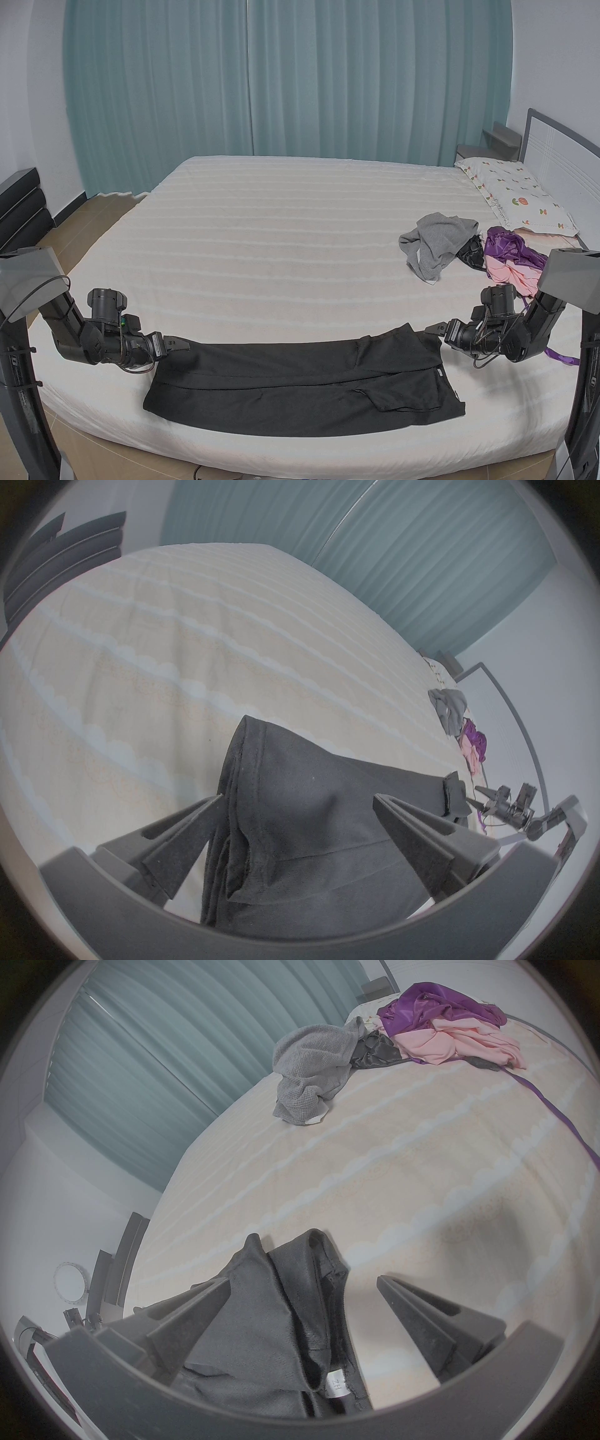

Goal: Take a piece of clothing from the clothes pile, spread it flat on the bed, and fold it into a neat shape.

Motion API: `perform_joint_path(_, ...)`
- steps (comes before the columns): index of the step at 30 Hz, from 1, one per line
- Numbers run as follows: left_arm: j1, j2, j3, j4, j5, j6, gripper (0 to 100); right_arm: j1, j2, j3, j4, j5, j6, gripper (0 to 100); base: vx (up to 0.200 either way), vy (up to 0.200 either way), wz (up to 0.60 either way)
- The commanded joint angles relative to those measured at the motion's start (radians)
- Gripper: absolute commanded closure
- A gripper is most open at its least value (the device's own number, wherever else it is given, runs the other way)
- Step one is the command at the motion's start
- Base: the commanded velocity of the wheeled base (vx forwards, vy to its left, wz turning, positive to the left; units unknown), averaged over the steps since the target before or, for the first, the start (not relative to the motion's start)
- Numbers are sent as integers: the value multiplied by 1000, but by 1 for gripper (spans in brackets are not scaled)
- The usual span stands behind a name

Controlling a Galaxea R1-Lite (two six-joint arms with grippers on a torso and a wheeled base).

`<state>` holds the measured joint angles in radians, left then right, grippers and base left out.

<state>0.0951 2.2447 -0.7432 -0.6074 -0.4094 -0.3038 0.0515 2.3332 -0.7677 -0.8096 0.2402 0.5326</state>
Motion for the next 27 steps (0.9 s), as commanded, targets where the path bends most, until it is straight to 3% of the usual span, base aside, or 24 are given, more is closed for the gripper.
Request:
perform_joint_path(1,0,19,2,-3,9,31,0,13,0,1,0,1,0,0,0,0,0)
perform_joint_path(9,-11,23,13,-8,12,37,0,24,0,1,-2,1,1,0,0,0,0)
perform_joint_path(10,-11,23,13,-8,14,37,100,24,0,1,-2,1,1,0,0,0,0)
perform_joint_path(27,3,-37,34,-5,15,23,100,16,-43,30,-3,-12,1,0,0,0,0)
